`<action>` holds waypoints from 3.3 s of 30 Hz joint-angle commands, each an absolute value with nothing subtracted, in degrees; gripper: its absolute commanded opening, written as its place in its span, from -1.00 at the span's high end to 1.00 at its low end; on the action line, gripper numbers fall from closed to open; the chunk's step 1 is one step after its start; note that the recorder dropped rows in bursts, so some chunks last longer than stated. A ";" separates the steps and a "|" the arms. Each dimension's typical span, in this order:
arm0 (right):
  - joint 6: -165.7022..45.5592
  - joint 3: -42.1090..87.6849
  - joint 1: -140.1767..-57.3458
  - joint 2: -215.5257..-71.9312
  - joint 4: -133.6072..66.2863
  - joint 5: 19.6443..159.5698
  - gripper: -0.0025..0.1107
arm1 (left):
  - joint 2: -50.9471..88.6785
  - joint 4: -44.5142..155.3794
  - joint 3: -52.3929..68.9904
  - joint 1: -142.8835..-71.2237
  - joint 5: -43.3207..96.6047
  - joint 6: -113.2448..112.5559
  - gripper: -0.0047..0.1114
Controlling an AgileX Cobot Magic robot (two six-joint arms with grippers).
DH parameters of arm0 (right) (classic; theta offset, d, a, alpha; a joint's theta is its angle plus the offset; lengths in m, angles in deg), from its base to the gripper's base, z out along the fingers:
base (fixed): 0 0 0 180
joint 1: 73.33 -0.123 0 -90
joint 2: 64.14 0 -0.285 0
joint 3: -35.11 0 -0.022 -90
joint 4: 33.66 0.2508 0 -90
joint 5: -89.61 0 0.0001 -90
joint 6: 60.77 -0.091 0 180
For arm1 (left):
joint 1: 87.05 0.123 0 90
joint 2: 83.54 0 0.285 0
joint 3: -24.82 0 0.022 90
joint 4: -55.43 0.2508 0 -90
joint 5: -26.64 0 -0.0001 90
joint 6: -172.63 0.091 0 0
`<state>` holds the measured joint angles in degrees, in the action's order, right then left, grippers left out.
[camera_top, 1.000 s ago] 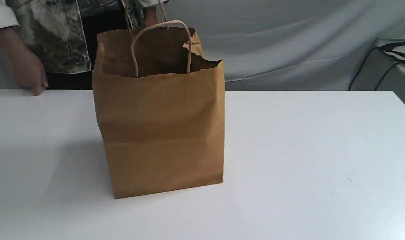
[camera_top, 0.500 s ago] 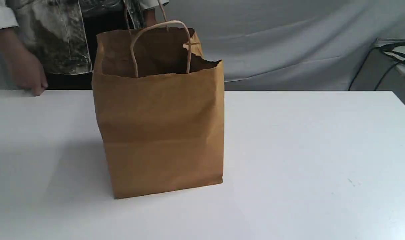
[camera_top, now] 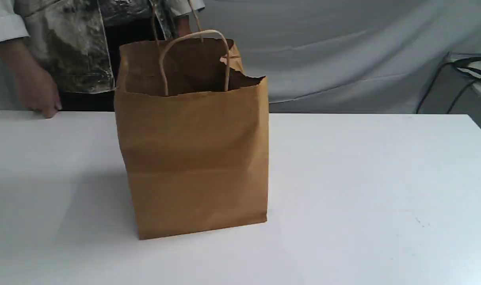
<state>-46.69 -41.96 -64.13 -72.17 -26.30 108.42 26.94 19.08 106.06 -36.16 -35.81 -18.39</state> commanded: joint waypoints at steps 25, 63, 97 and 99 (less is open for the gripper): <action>-46.57 -42.11 -64.29 -71.93 -25.22 107.91 0.96 | 48.33 45.50 56.61 -71.04 -30.49 -6.89 0.92; -46.57 -42.11 -64.29 -71.93 -25.22 107.91 0.96 | 47.96 46.24 56.61 -71.04 -32.51 -6.49 0.92; -46.57 -42.11 -64.29 -71.93 -25.22 107.91 0.96 | 83.54 47.32 -33.73 -85.22 12.87 -5.54 0.92; -46.57 -42.11 -64.29 -71.93 -25.22 107.91 0.96 | 85.39 47.32 -37.31 -85.82 15.54 -5.54 0.92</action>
